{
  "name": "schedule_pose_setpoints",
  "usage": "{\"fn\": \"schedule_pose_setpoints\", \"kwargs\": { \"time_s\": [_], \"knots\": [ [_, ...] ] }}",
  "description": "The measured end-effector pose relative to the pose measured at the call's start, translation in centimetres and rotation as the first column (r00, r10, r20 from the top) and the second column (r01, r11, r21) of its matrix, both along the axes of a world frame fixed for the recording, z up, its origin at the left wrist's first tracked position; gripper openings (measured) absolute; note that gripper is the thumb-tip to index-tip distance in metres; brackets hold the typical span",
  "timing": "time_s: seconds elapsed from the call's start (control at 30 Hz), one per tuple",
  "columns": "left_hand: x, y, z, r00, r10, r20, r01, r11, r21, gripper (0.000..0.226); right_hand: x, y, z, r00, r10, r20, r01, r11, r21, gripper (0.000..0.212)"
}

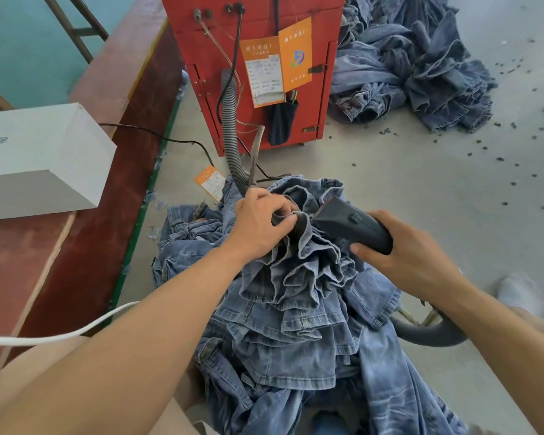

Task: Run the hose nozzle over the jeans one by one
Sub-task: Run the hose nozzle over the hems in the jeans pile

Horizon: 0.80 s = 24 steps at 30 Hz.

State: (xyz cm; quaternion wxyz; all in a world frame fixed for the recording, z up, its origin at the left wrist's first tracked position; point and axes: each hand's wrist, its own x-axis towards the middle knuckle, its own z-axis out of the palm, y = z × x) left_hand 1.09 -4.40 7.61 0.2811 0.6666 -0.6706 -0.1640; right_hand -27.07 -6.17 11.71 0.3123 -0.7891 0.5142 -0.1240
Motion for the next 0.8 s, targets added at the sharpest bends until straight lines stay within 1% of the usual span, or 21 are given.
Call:
{"fn": "schedule_pose_setpoints", "kwargs": {
  "time_s": [0.07,0.1,0.17,0.2,0.23,0.37,0.43,0.53,0.6,0.67,0.73,0.8],
  "knots": [
    [0.3,-0.3,0.6,0.994,-0.024,-0.105,0.043,0.981,0.189,0.019,-0.3,-0.1,0.2,1.0,-0.014,0.019,0.014,1.0,-0.006,0.041],
    [0.3,-0.3,0.8,0.986,-0.001,-0.168,0.05,0.958,0.284,0.018,-0.5,-0.1,0.2,0.999,-0.018,0.031,0.018,1.0,-0.007,0.041],
    [0.2,-0.1,0.7,0.937,0.112,-0.331,0.041,0.906,0.422,0.007,-0.9,0.0,0.3,0.999,-0.01,0.043,0.01,1.0,-0.003,0.04],
    [0.0,0.0,0.6,0.901,0.169,-0.4,0.041,0.885,0.465,0.005,-1.0,0.1,0.3,0.999,-0.001,0.038,0.001,1.0,0.001,0.039],
    [-0.1,-0.1,0.5,0.868,0.206,-0.453,0.046,0.873,0.485,0.008,-1.0,0.2,0.3,1.0,0.008,0.026,-0.008,1.0,0.005,0.038],
    [-0.5,-0.5,0.6,0.771,0.281,-0.572,0.053,0.866,0.498,0.007,-0.7,0.7,-0.1,0.999,0.037,-0.011,-0.037,0.999,0.017,0.036],
    [-0.8,-0.4,0.7,0.754,0.257,-0.605,0.092,0.87,0.484,0.009,-0.3,0.7,-0.2,0.999,0.04,-0.035,-0.039,0.999,0.01,0.035],
    [-1.1,0.0,0.7,0.729,0.181,-0.66,0.199,0.867,0.458,0.019,0.3,0.4,-0.3,0.995,0.049,-0.082,-0.048,0.999,0.019,0.034],
    [-1.0,0.3,0.8,0.73,0.128,-0.671,0.268,0.85,0.453,0.023,0.9,0.2,-0.2,0.997,0.029,-0.067,-0.029,1.0,0.005,0.033],
    [-1.0,0.5,0.8,0.743,0.099,-0.662,0.301,0.833,0.463,0.024,1.4,-0.3,-0.1,1.0,-0.026,-0.005,0.026,0.999,-0.019,0.033],
    [-1.0,0.5,0.8,0.748,0.116,-0.654,0.279,0.839,0.467,0.022,1.2,-0.8,0.3,0.995,-0.08,0.051,0.082,0.996,-0.034,0.034],
    [-1.0,0.4,0.9,0.754,0.131,-0.644,0.238,0.859,0.453,0.022,0.2,-1.0,0.7,0.998,-0.045,0.05,0.046,0.999,-0.009,0.031]
  ]
}}
